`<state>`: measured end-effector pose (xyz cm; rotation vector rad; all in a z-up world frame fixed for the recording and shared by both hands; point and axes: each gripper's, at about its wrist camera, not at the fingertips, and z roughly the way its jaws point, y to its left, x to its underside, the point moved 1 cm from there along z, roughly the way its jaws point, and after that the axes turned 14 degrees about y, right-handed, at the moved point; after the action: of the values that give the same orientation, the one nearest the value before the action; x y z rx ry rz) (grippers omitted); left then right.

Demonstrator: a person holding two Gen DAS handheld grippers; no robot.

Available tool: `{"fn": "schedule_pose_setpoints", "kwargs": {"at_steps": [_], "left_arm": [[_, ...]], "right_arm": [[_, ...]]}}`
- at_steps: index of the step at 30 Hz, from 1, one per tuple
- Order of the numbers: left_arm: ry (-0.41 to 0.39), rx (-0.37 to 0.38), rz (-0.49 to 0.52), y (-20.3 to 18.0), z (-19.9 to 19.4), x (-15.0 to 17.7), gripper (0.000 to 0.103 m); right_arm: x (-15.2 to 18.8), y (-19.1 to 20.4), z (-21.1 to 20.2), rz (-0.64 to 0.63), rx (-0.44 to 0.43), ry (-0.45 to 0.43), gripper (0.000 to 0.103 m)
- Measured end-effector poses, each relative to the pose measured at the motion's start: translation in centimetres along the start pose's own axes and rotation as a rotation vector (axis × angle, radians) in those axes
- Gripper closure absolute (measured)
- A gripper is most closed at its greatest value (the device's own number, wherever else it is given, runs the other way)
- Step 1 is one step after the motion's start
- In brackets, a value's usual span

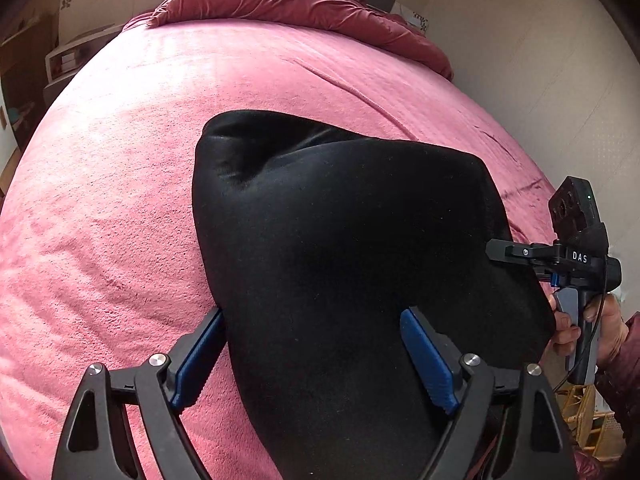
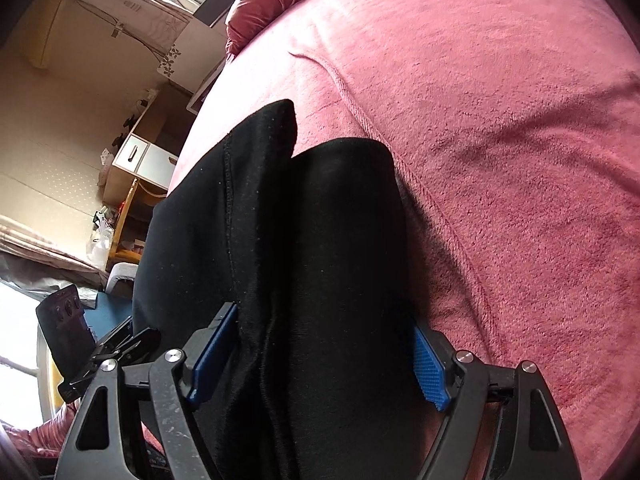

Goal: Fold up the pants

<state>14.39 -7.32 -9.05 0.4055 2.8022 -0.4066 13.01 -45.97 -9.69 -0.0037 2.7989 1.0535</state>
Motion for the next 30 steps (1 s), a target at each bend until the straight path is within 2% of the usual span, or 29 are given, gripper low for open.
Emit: {"fn": "schedule_pose_setpoints", "kwargs": {"at_steps": [6,9,12,14,16,19,24,30], "left_arm": [[0.043,0.060,-0.041,1.0,0.8,-0.3,0.014],[0.076,0.112,-0.076,1.7,1.3,-0.3,0.018],[0.083,0.173,-0.079,2.2,1.2,-0.1,0.034],[0.064,0.184,-0.060,2.1,0.4,0.2,0.051],[0.041,0.202,-0.048,2.0,-0.6,0.5,0.059],[0.000,0.230,-0.051,2.3,-2.7,1.3,0.061],[-0.087,0.186,-0.050,4.4,-7.1,1.8,0.061],[-0.129,0.098,-0.104,9.7,-9.4,-1.5,0.059]], "right_arm": [[0.0,0.4,0.0,-0.007,0.021,0.008,0.025],[0.0,1.4,0.3,-0.011,0.051,0.011,0.030],[0.0,2.9,0.5,-0.035,0.099,0.014,0.039],[0.2,3.7,0.3,-0.054,0.119,0.016,0.046],[0.4,4.9,-0.1,-0.070,0.137,0.012,0.055],[0.5,7.2,-1.0,-0.114,0.148,-0.004,0.059],[-1.0,11.4,-1.2,-0.208,0.122,-0.022,0.060],[-7.3,15.7,2.4,-0.259,0.082,-0.010,0.059]]}}
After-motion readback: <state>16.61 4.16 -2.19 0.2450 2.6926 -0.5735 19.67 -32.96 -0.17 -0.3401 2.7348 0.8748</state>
